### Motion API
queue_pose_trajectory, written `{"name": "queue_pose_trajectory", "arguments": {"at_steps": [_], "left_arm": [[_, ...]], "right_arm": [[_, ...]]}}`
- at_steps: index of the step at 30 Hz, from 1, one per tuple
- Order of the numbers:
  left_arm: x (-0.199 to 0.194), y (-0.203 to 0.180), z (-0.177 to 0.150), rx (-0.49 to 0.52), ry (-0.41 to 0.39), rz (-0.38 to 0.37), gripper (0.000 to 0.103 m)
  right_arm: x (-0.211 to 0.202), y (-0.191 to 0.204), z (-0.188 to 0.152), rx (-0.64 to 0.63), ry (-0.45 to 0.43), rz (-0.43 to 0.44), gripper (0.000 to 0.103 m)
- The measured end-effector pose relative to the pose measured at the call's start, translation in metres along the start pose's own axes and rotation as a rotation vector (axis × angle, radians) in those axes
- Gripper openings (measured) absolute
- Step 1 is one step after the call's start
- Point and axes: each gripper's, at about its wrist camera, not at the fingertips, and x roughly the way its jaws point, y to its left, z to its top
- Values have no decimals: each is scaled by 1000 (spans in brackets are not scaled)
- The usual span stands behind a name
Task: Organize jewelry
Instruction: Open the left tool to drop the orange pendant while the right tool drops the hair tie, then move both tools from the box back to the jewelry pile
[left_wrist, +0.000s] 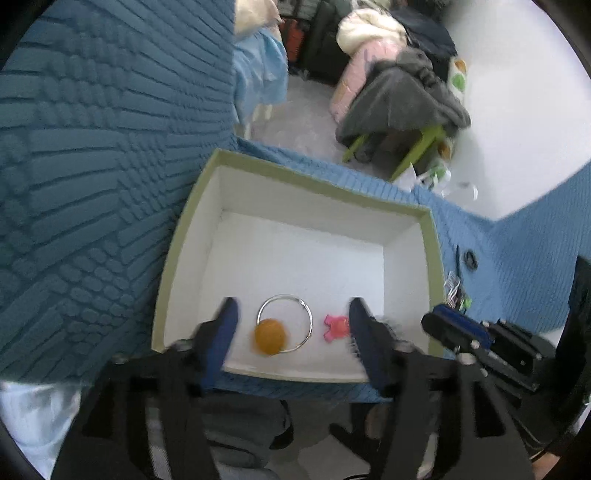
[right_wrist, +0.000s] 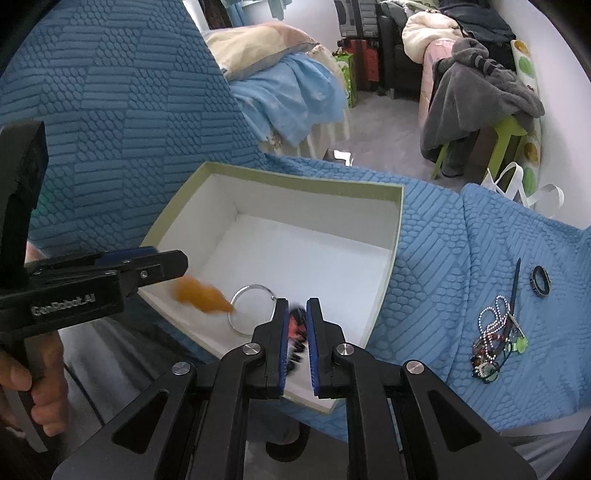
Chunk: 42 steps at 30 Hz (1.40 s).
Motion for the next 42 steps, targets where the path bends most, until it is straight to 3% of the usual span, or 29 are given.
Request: {"name": "queue_pose_trajectory", "arguments": {"at_steps": [2,17,26,42], "left_arm": [[-9,-2,2,-5,-21,-13,64],[-92,-60,2,46,-279,-33,64],[-115,-95,-7,82,-389,-68,64],[-73,-154,-25,139,-371,-128,64]], "right_arm": [[-9,-2,2,3,-24,9,28],[-104,-24,7,-55,-277,-36,27],[-143,-52,-5,-57,-361,-72,27],[-155,-122,-46,-4,-397,-167,27]]}}
